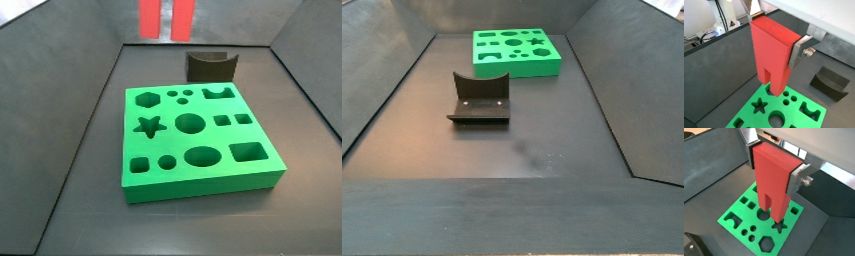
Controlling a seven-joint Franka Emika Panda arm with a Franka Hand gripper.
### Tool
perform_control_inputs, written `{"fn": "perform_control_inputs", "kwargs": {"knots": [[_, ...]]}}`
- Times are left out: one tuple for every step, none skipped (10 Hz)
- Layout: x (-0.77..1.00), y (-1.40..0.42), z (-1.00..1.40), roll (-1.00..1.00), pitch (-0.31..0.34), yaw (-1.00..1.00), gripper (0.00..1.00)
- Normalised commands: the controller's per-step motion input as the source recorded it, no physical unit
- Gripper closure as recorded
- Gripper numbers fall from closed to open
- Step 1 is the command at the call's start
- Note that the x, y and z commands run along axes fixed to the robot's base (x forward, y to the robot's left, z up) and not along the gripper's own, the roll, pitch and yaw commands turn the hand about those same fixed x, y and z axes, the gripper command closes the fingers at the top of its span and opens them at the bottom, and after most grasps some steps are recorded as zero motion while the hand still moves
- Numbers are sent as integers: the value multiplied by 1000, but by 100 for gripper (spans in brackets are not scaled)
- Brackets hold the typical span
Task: Pick up the double-square object. Move up. Rotate the double-square object. Place the double-square object on the fixture. Regrasp the double-square object. Move to above the board. Insert the double-square object.
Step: Insert the double-square object.
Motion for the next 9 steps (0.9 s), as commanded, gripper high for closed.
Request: {"fn": "perform_control_inputs", "kwargs": {"knots": [[606, -183, -183, 24, -94, 269, 100], [686, -9, -111, -26, -130, 403, 100], [620, -31, -114, -31, -154, 449, 100], [623, -31, -126, -39, -156, 440, 100], [714, 0, -160, -57, -121, 391, 100], [843, 0, -114, -10, -86, 286, 100], [906, 0, -103, 0, -91, 191, 100], [969, 0, -254, 0, -147, 34, 100], [957, 0, -297, 0, -187, 0, 100]]}}
